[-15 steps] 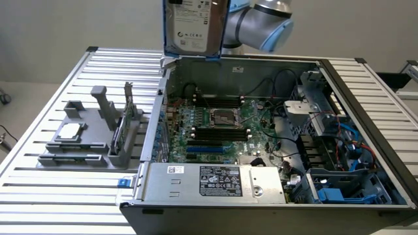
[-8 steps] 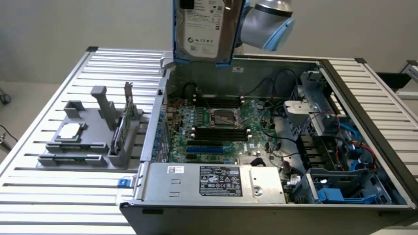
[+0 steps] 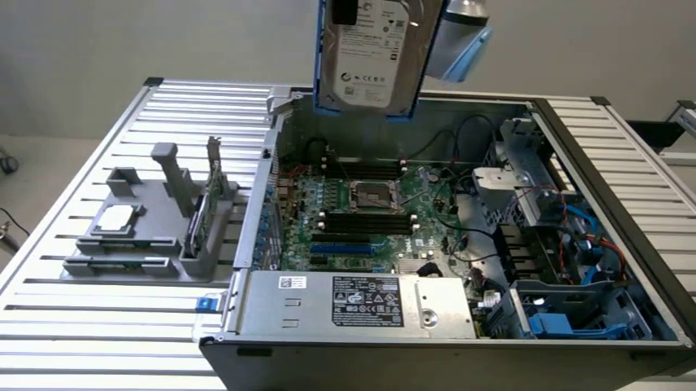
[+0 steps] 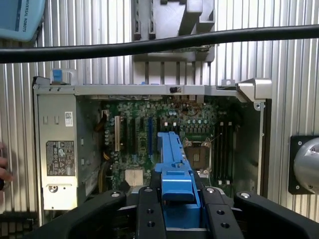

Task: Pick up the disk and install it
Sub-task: 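Pick up the disk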

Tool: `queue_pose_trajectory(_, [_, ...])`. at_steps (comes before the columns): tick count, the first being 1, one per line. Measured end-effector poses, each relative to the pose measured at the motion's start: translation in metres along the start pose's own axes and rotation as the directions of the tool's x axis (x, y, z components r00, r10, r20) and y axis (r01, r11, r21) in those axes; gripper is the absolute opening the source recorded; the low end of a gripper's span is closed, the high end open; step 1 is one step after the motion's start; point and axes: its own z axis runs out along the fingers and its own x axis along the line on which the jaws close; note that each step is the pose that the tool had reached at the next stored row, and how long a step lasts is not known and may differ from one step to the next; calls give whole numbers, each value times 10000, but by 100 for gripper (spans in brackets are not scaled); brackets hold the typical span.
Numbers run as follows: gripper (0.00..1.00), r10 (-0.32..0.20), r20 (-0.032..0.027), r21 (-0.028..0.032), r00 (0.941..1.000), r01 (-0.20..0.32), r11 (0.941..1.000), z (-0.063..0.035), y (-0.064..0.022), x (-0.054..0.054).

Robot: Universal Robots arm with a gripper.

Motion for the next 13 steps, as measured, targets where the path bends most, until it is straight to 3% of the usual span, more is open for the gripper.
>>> queue_pose_trajectory(13, [33, 1, -1, -80, 10000, -1, 10000, -21, -550, 299])
